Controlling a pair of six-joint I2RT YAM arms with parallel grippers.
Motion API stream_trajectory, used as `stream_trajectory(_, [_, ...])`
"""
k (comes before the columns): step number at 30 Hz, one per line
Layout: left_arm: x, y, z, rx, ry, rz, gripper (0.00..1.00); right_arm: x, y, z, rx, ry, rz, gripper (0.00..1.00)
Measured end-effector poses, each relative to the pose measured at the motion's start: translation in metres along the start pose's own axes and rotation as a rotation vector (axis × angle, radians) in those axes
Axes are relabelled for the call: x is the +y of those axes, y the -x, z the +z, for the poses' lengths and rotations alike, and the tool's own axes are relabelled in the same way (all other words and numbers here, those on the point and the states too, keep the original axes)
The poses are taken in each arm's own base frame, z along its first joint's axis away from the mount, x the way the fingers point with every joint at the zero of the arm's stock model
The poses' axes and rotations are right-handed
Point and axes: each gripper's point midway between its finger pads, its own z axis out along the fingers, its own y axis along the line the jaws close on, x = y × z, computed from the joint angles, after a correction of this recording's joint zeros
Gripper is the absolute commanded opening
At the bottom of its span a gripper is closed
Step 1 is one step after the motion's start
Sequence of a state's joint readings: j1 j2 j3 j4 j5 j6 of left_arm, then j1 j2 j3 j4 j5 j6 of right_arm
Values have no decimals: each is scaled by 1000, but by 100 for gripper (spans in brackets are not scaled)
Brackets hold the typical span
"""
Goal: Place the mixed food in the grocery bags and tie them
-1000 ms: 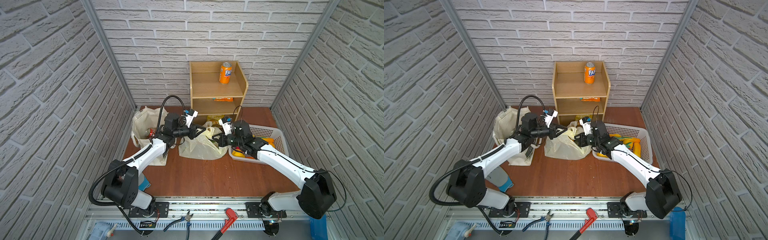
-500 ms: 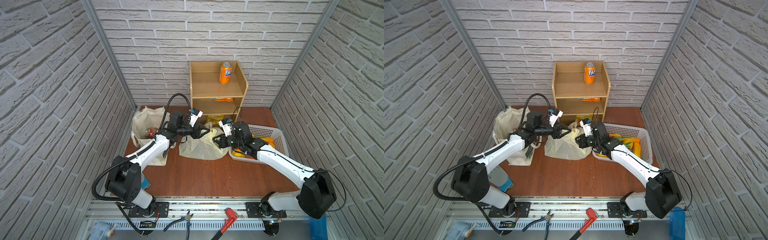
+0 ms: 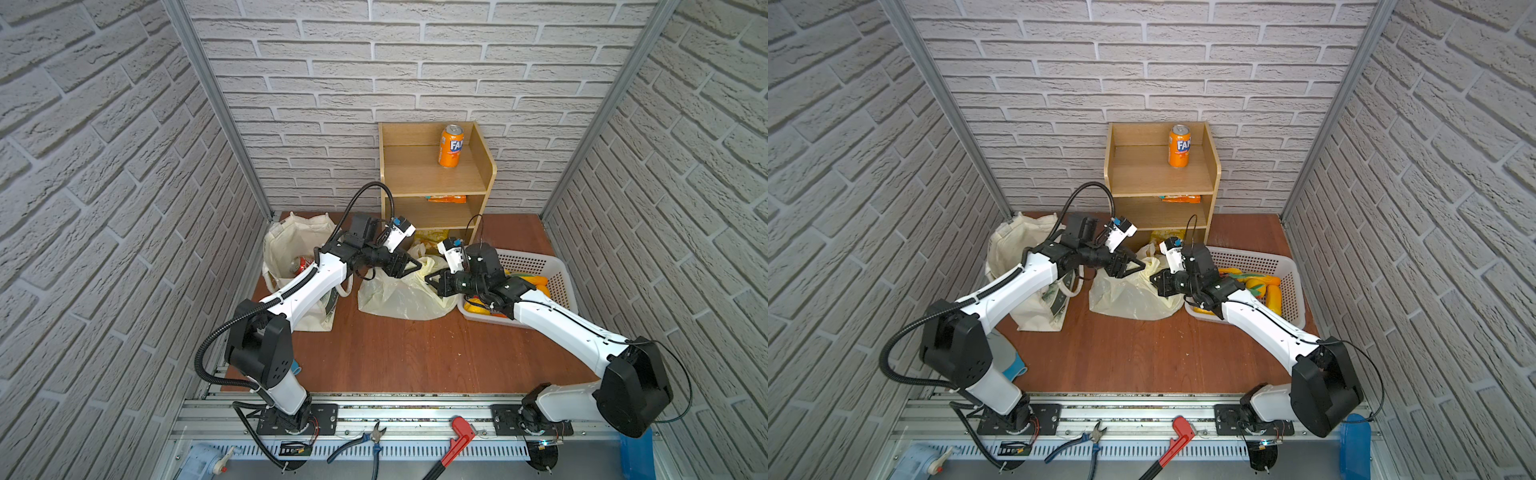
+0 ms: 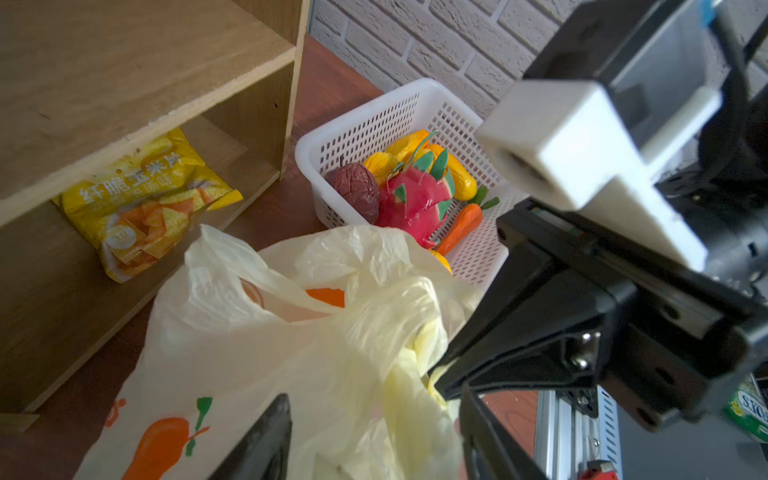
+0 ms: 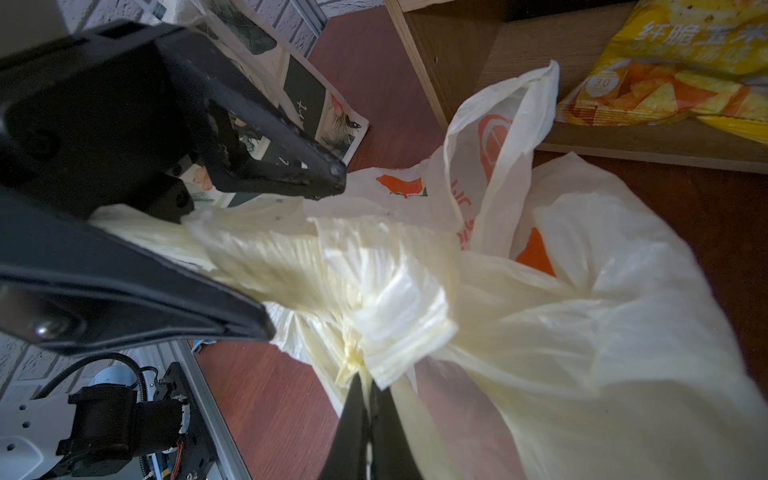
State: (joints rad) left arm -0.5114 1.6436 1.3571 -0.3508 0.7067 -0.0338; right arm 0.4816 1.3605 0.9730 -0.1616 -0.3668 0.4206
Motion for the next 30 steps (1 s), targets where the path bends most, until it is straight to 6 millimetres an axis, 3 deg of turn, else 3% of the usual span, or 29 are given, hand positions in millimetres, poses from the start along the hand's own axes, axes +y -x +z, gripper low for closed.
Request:
stream_trajectory(5, [1, -7, 7, 22, -9, -6, 33, 0, -1, 0, 4, 5, 10, 6])
stream_trajectory(10, [1, 1, 8, -9, -6, -6, 2, 2, 0, 1, -2, 11, 10, 6])
stream_trajectory(16, [2, 1, 13, -41, -9, -16, 0, -1, -2, 2, -5, 9, 10, 9])
stream_trajectory(19, [4, -1, 12, -64, 5, -21, 0, -6, -4, 0, 2, -8, 26, 35])
stream_trajectory(21, [3, -1, 8, -90, 26, -14, 0, -9, -6, -6, 4, -18, 55, 46])
stream_trajectory(25, [-3, 4, -9, -165, 84, 27, 0, -14, 4, -35, -54, -36, 146, 53])
stream_trajectory(30, [-7, 12, -21, -239, 147, 80, 0, 3, 24, -73, -153, -1, 250, 57])
